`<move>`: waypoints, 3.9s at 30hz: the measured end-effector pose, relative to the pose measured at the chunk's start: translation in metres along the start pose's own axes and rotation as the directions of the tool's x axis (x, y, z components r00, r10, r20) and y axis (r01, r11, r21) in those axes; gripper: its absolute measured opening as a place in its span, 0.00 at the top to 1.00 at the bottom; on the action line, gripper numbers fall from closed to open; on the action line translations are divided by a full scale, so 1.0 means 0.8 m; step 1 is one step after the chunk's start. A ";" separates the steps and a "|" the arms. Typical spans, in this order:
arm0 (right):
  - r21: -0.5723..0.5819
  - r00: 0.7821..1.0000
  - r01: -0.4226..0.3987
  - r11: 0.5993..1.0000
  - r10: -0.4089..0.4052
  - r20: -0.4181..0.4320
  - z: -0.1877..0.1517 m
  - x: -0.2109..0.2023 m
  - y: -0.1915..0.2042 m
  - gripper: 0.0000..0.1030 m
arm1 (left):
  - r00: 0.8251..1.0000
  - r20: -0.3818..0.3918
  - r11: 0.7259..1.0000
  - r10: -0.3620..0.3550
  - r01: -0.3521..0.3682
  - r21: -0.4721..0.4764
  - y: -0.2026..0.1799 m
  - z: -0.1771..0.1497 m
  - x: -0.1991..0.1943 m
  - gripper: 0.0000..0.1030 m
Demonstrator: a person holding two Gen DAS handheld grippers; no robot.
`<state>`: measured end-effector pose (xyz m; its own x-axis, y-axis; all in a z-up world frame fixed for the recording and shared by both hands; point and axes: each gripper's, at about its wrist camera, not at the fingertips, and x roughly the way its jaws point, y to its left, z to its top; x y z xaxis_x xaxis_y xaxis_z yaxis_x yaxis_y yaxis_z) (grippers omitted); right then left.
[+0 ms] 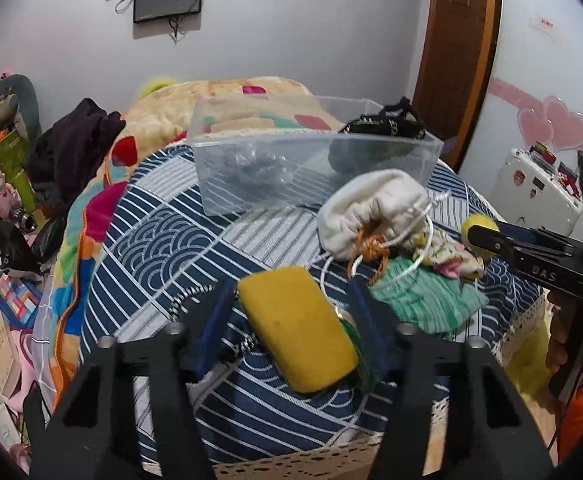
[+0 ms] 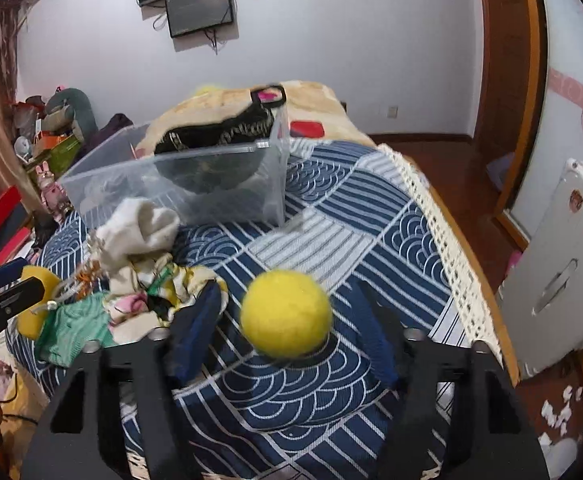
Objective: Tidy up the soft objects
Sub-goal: 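Grasp the yellow sponge with the left tool while the right tool grasps the yellow felt ball, then lower the sponge and ball into the clear box and open both tools, then grasp the braided black-and-white cord with the left tool while the right tool grasps the white drawstring pouch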
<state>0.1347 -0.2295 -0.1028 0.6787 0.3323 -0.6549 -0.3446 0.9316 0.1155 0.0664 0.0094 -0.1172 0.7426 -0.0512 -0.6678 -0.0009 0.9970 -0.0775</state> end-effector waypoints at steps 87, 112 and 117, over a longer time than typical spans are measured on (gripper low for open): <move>-0.178 0.967 -0.161 0.971 0.192 0.167 0.100 0.002 0.099 0.33 | 0.983 0.174 0.998 0.061 -0.054 -0.043 0.057 0.125 -0.017 0.23; -0.106 0.962 -0.271 0.957 0.269 -0.034 0.013 0.056 0.106 0.65 | 0.996 -0.063 0.992 0.065 -0.071 -0.107 0.070 -0.014 0.018 0.85; -0.121 0.963 -0.267 0.956 0.270 0.008 0.010 0.043 0.107 0.76 | 0.995 -0.032 0.992 0.092 -0.095 -0.080 0.061 -0.014 0.008 0.92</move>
<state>0.1335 -0.1369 -0.1097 0.5656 0.5722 -0.5938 -0.5892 0.7842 0.1945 0.0636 0.0574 -0.1340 0.7178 0.0393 -0.6951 -0.1245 0.9896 -0.0725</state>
